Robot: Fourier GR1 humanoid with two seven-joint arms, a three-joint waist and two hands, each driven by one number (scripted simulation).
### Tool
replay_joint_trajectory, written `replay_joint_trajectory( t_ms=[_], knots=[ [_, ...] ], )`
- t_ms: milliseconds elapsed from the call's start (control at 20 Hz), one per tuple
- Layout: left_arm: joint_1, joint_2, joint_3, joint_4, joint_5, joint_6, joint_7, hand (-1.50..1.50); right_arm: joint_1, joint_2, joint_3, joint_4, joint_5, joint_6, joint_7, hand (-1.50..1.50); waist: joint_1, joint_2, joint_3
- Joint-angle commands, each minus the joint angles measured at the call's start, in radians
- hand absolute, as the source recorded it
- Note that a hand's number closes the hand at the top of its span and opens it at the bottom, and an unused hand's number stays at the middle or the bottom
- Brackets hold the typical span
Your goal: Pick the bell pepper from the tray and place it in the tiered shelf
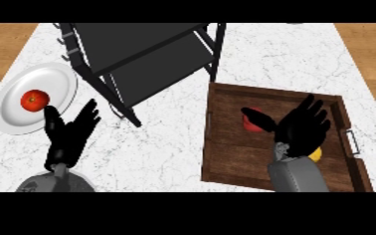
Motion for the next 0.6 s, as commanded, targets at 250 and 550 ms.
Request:
replay_joint_trajectory(
  t_ms=[250, 550],
  knots=[
    [0.028, 0.008, 0.013, -0.020, 0.000, -0.023, 0.004, 0.00, -0.047, 0.001, 0.017, 0.185, -0.047, -0.184, 0.198, -1.50, 0.008, 0.006, 0.002],
    [0.064, -0.032, 0.000, -0.088, -0.034, 0.028, 0.034, 0.00, -0.101, 0.001, -0.021, 0.258, -0.160, -0.034, 0.011, 1.50, -0.005, 0.002, 0.002]
  ],
)
